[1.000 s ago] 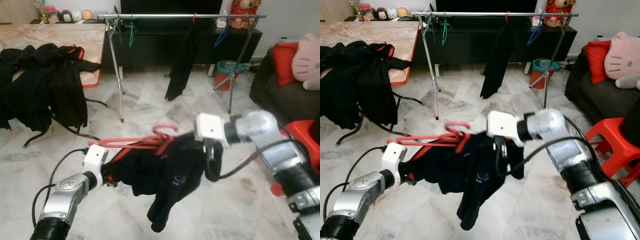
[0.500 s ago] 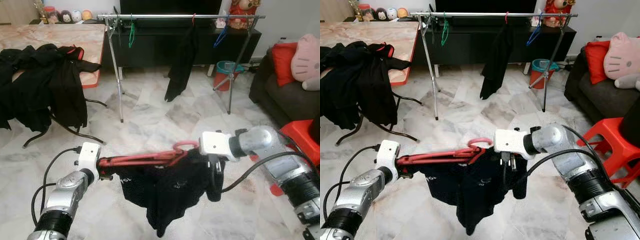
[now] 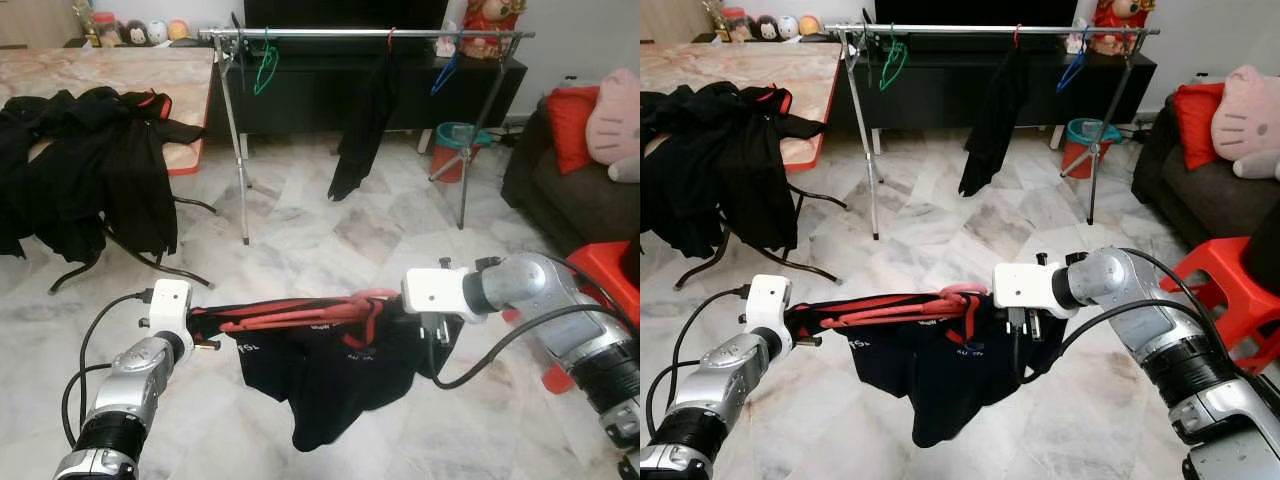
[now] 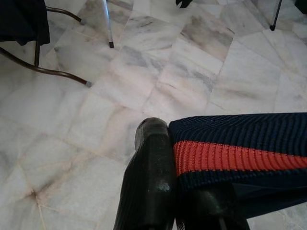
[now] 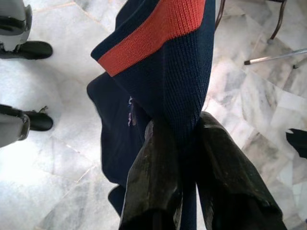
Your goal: Hang hanger
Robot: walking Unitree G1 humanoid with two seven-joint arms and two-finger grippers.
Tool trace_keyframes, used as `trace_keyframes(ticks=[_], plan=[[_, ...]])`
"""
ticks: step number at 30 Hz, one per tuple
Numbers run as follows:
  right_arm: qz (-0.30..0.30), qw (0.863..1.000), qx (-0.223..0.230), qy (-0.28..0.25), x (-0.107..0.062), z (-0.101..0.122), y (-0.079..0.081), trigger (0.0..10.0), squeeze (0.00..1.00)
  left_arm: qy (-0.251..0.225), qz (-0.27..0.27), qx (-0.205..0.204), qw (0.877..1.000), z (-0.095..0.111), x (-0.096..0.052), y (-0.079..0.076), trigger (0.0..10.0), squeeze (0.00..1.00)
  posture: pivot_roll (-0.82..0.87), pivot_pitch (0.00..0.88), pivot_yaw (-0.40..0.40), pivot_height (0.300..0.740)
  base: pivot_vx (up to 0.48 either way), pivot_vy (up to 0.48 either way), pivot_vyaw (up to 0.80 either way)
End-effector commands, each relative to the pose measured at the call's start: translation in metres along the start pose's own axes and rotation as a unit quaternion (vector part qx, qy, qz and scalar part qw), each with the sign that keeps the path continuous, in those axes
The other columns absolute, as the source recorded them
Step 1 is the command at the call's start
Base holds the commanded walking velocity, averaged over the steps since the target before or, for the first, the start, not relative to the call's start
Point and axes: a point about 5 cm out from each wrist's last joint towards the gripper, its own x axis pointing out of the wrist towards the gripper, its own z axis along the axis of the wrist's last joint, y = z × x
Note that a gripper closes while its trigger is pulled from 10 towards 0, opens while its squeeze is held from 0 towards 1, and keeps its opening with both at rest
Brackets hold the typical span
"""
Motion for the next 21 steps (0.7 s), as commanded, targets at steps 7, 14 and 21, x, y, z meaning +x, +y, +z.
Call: trace_keyframes(ticks=[7,14,21], plan=[[-0.036,0.989,0.04,0.139,-0.034,-0.047,-0.005,10.0,0.0,0.041,0.127,-0.001,0.991,-0.016,-0.016,0.047,10.0,0.0,-0.16,0.0,-0.048,0.732,0.0,0.0,0.0],[-0.039,0.979,0.05,0.194,-0.027,-0.062,0.005,10.0,0.0,0.037,0.124,0.01,0.992,-0.012,-0.015,0.046,10.0,0.0,-0.15,0.0,-0.051,0.732,0.0,0.0,0.0],[-0.086,0.968,0.072,0.225,-0.016,-0.071,0.006,10.0,0.0,0.026,0.097,0.027,0.995,0.0,-0.01,0.039,10.0,0.0,-0.15,0.0,-0.049,0.732,0.0,0.0,0.0]])
